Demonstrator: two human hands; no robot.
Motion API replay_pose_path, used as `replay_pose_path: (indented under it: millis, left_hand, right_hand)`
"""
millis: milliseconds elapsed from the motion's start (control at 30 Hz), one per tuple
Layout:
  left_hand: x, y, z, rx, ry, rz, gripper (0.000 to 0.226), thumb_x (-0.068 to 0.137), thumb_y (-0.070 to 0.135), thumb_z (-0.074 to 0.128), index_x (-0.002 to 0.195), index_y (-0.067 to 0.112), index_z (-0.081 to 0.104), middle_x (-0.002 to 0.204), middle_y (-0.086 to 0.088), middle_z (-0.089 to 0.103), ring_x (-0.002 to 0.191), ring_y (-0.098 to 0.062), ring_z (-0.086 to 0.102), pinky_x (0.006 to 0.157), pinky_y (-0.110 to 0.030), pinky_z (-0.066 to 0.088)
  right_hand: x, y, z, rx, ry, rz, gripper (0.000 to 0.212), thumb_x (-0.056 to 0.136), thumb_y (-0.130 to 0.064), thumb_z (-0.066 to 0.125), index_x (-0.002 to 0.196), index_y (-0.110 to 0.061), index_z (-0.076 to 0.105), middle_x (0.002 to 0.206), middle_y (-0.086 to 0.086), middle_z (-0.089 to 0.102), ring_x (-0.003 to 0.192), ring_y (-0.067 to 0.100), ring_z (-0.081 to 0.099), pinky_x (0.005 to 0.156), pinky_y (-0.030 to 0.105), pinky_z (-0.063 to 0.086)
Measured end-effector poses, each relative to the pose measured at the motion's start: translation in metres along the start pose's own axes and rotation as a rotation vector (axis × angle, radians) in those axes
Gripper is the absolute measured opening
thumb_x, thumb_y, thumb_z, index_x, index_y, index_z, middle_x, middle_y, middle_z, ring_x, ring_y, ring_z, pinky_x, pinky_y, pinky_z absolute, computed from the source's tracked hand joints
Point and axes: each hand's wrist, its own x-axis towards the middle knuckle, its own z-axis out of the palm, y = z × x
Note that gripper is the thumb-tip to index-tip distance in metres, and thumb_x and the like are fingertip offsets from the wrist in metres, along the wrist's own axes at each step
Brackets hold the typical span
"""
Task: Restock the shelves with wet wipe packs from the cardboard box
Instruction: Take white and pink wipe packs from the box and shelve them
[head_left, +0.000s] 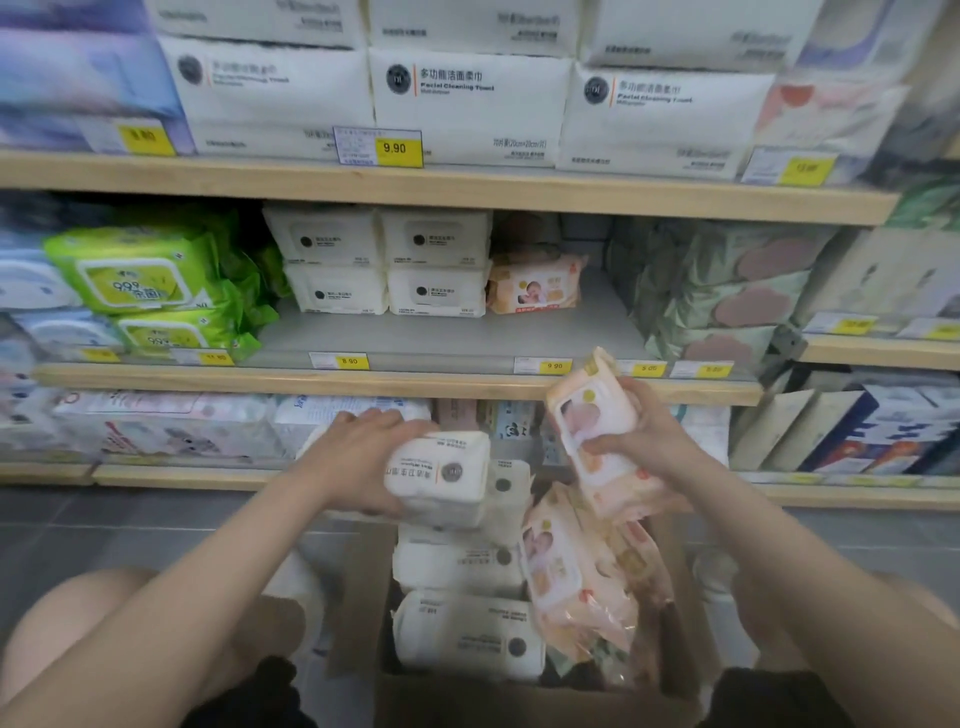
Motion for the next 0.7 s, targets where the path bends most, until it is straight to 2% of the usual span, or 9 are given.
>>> replay_pose_path:
  millis: [67, 200, 367, 567, 700]
  left_hand:
    - [0.01, -0.011, -0.016, 0.015, 0.058, -0.027, 0.104, 0.042, 0.074, 0.047, 0.139, 0.046, 0.024, 0.113, 0.011, 0.045, 0.112, -0.016, 0.043, 0.082, -0.032, 0.027]
    - [0.034, -0.03, -0.03, 0.015, 0.142, -0.047, 0.1, 0.049, 0.065, 0.064, 0.139, 0.046, 0.025, 0.118, 0.01, 0.047, 0.115, -0.017, 0.044, 0.087, -0.035, 0.031]
    - [0.065, -0.052, -0.028, -0.032, 0.175, -0.081, 0.099, 0.047, 0.064, 0.062, 0.137, 0.048, 0.025, 0.112, 0.011, 0.048, 0.111, -0.016, 0.046, 0.085, -0.035, 0.033]
    - [0.109, -0.087, -0.022, -0.037, 0.167, -0.082, 0.097, 0.053, 0.058, 0.073, 0.137, 0.046, 0.026, 0.111, 0.009, 0.049, 0.108, -0.017, 0.045, 0.085, -0.036, 0.031]
    - [0.135, -0.106, -0.021, -0.066, 0.126, -0.091, 0.098, 0.053, 0.058, 0.075, 0.137, 0.047, 0.027, 0.109, 0.011, 0.048, 0.108, -0.016, 0.045, 0.082, -0.033, 0.026]
  right_hand:
    - [0.01, -0.012, -0.003, -0.051, 0.009, -0.071, 0.093, 0.057, -0.015, 0.086, 0.132, -0.036, 0.034, 0.123, -0.001, 0.05, 0.109, 0.026, 0.052, 0.077, 0.039, 0.052]
    - [0.032, -0.031, 0.0, -0.19, 0.014, -0.174, 0.096, 0.058, -0.016, 0.085, 0.136, -0.037, 0.032, 0.12, 0.0, 0.05, 0.103, 0.024, 0.051, 0.068, 0.03, 0.045]
    - [0.081, -0.05, 0.004, -0.368, 0.053, -0.295, 0.098, 0.057, -0.022, 0.085, 0.137, -0.035, 0.029, 0.126, 0.005, 0.051, 0.108, 0.028, 0.051, 0.086, 0.039, 0.046]
    - [0.161, -0.085, 0.002, -0.739, 0.08, -0.431, 0.089, 0.066, -0.025, 0.08, 0.139, -0.031, 0.03, 0.128, 0.008, 0.051, 0.114, 0.029, 0.046, 0.084, 0.033, 0.038]
    - [0.228, -0.091, 0.009, -0.932, 0.045, -0.507, 0.081, 0.07, -0.047, 0.072, 0.136, -0.04, 0.027, 0.135, 0.003, 0.049, 0.115, 0.031, 0.051, 0.091, 0.04, 0.047]
